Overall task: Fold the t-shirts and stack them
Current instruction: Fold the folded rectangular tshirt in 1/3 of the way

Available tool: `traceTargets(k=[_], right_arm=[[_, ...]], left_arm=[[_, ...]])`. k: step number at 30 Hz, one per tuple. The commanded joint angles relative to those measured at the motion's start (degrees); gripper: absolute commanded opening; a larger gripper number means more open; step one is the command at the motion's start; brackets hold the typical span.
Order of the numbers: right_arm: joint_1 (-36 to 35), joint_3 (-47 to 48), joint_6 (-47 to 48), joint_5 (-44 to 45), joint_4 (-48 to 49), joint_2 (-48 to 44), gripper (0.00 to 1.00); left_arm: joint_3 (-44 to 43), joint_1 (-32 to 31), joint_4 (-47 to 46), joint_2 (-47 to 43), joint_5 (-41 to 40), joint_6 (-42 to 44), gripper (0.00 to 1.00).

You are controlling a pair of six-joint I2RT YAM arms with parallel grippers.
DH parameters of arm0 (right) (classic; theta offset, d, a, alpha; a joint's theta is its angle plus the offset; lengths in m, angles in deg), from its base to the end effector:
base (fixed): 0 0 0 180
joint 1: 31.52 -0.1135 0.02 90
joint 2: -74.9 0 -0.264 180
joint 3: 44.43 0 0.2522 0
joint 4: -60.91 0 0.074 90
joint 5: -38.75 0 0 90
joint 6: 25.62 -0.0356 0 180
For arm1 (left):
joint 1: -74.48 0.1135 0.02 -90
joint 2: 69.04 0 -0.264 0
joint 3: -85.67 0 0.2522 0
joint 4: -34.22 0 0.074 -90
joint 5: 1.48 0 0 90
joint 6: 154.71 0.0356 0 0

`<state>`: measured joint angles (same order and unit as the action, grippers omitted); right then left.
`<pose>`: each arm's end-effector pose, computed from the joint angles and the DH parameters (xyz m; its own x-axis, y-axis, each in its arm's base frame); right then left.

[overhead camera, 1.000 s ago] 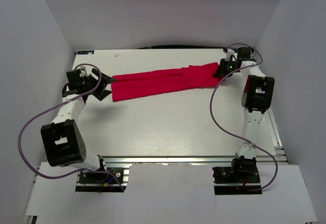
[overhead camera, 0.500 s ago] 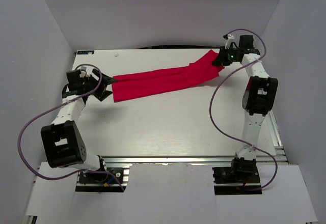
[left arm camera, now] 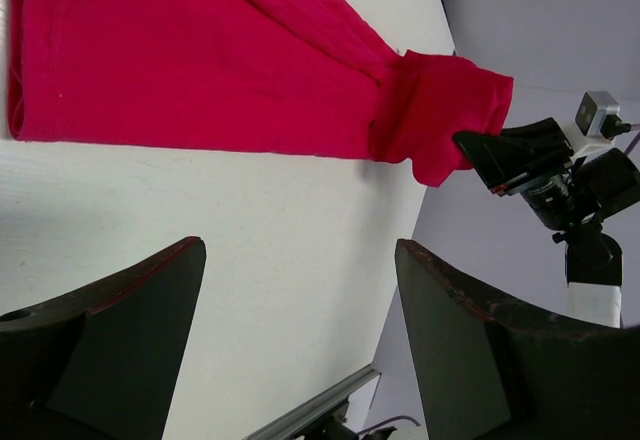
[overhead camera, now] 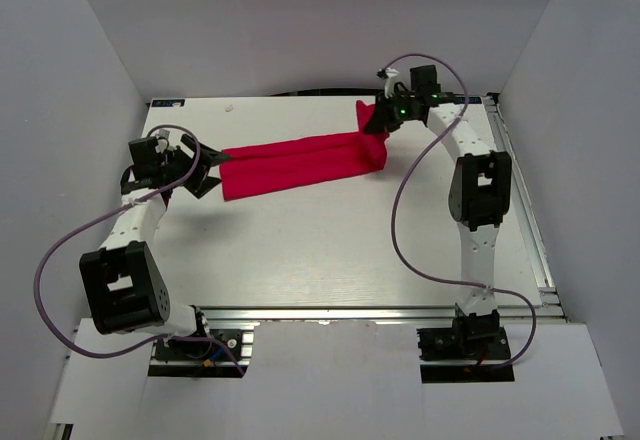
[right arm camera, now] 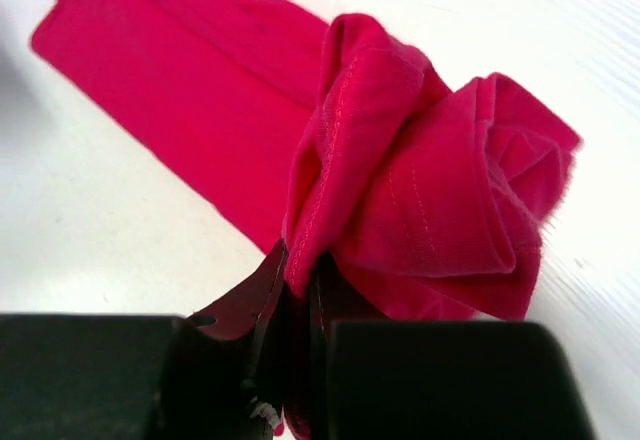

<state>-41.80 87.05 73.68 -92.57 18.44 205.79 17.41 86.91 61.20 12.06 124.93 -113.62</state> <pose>0.5075 0.1159 0.2484 -0.5484 -0.2228 -0.8060 -0.7158 0.6234 0.3147 0.3013 0.0448 0.2525 -0.6160 -0.7569 -0.2183 -0.2926 0.4772 -0.8287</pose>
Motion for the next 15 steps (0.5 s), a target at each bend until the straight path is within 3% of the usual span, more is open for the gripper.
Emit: traceTargets(k=[1, 15], right_arm=[[-3.60, 3.31, -1.13, -0.52, 1.20, -2.40, 0.00], [-12.57, 6.30, -1.65, 6.69, 4.63, 3.84, 0.00]], left_arm=[[0.71, -0.03, -1.00, -2.61, 1.48, 0.48, 0.88], [2.91, 0.05, -1.52, -3.58, 2.27, -0.14, 0.88]])
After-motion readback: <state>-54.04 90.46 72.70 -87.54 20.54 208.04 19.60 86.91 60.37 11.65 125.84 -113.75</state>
